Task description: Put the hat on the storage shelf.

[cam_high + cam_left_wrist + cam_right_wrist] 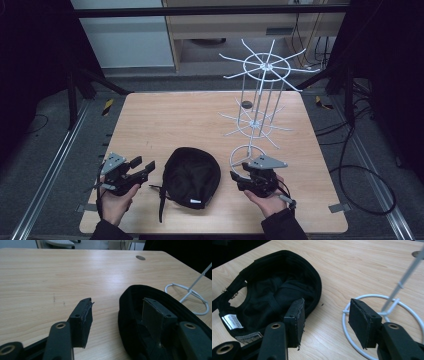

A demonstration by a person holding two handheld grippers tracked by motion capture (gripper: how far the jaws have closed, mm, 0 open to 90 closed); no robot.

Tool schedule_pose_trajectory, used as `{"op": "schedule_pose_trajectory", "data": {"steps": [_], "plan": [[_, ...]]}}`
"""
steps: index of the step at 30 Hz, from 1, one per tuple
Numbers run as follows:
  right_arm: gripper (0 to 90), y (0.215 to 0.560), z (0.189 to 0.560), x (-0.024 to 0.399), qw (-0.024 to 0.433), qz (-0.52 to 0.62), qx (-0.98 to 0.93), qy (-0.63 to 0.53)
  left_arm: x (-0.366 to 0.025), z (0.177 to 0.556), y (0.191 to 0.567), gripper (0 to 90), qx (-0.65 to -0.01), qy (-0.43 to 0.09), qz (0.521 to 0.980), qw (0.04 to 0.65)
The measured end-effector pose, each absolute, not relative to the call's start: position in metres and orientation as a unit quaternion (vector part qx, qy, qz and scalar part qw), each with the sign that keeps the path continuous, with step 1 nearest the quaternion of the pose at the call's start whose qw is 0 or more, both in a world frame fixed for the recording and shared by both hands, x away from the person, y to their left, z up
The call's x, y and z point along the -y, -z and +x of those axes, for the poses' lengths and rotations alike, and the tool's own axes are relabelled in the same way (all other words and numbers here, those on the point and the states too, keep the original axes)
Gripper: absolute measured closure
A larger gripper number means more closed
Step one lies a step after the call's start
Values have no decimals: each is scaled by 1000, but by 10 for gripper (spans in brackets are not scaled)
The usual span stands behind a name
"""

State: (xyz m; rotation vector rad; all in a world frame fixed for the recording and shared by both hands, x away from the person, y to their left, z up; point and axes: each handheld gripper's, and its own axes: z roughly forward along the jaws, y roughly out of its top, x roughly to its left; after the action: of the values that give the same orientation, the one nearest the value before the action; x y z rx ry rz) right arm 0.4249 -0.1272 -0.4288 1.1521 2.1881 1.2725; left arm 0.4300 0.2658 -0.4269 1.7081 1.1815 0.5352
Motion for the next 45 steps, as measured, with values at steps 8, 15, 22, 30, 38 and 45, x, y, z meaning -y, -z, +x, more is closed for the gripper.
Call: {"op": "schedule_pose_trajectory", "data": {"steps": [8, 15, 22, 30, 38, 45], "plan": [[464, 434, 432, 104, 167, 403, -785, -441, -242, 437, 438, 447, -470, -218, 734, 439], [458, 440, 436, 95, 157, 409, -788, -432, -233, 443, 448, 507, -466, -208, 755, 410], [431, 455, 443, 85, 144, 413, -796, -418, -230, 448, 458, 654, -477, -186, 768, 385], [396, 468, 448, 74, 129, 415, -803, -407, -236, 449, 464, 795, -489, -172, 772, 367], [409, 477, 450, 69, 104, 425, -804, -404, -239, 445, 468, 836, -486, -171, 779, 358], [517, 487, 453, 65, 82, 436, -810, -384, -240, 444, 469, 843, -485, -167, 783, 353]]}}
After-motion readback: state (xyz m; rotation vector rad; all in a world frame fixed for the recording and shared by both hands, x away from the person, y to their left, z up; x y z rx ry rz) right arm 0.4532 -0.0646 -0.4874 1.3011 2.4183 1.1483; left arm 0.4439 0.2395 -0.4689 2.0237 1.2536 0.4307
